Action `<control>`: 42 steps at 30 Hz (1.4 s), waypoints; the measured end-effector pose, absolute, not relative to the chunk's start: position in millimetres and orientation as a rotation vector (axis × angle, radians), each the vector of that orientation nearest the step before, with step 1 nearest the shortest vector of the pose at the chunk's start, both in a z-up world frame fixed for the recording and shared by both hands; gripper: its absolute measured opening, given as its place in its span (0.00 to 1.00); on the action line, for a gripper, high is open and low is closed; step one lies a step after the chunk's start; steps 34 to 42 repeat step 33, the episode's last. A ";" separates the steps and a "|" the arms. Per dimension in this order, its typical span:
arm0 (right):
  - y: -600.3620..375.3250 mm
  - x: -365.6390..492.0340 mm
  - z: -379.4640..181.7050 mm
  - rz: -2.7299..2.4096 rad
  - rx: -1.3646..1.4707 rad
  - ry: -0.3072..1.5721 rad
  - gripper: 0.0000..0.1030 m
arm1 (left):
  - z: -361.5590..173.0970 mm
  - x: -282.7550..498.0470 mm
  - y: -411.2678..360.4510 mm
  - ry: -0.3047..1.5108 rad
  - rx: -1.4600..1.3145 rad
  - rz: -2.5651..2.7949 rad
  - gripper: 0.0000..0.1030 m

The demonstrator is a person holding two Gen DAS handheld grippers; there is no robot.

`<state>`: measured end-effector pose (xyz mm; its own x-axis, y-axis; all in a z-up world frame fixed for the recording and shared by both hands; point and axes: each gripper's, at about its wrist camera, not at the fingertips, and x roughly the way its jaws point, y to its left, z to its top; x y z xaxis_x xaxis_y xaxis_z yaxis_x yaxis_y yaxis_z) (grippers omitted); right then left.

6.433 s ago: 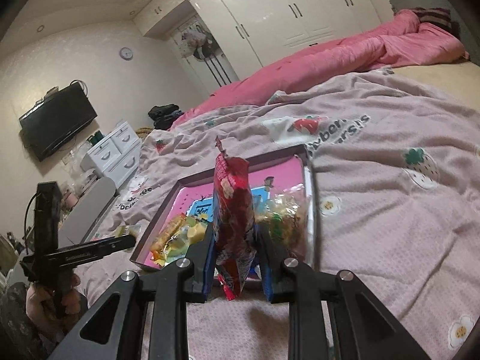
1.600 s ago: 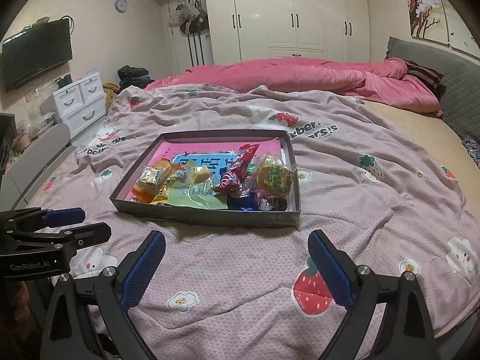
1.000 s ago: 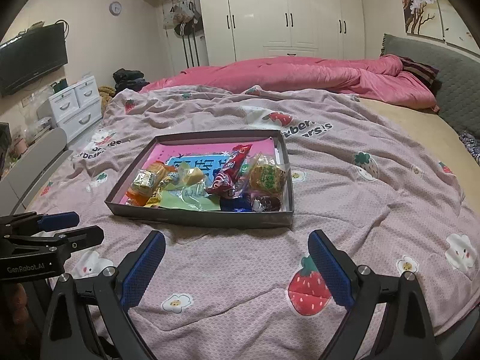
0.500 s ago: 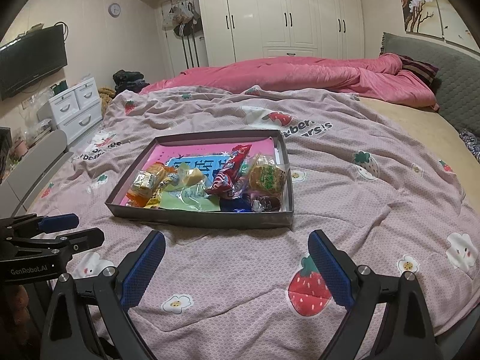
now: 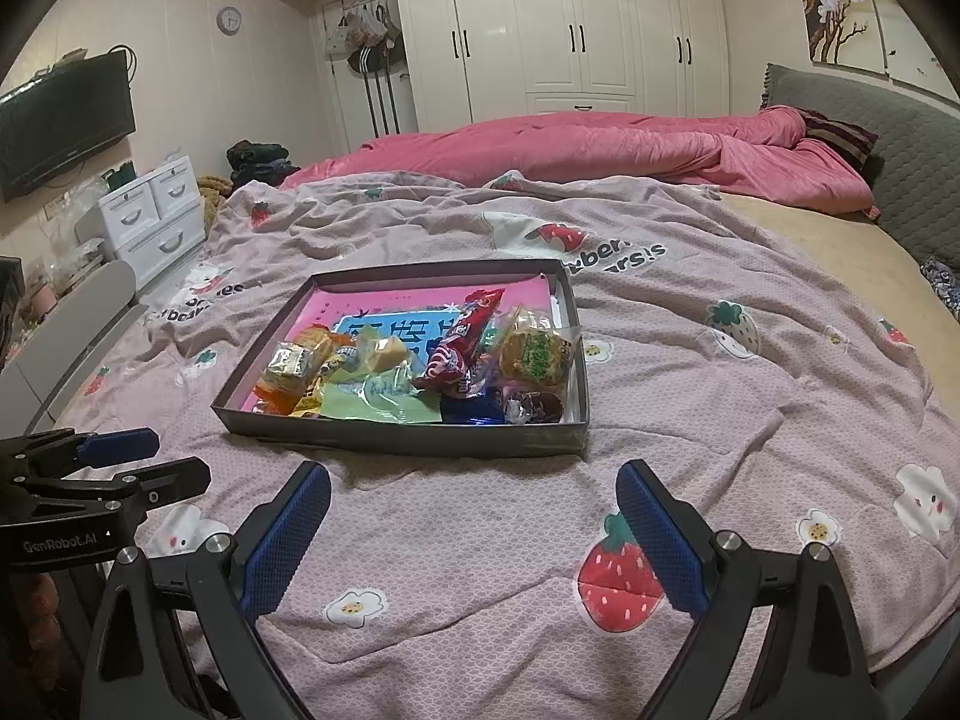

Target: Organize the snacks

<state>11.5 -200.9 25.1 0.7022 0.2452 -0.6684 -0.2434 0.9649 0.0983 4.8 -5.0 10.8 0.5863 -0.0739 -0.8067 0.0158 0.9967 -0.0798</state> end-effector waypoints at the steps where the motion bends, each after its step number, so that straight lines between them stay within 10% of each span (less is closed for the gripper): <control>1: -200.8 11.4 25.2 0.273 0.003 0.744 0.94 | 10.6 4.8 -5.3 0.943 -0.066 -0.053 0.66; 42: -219.0 38.8 10.4 0.252 0.065 0.777 0.96 | 1.0 23.2 7.1 0.951 -0.111 -0.041 0.73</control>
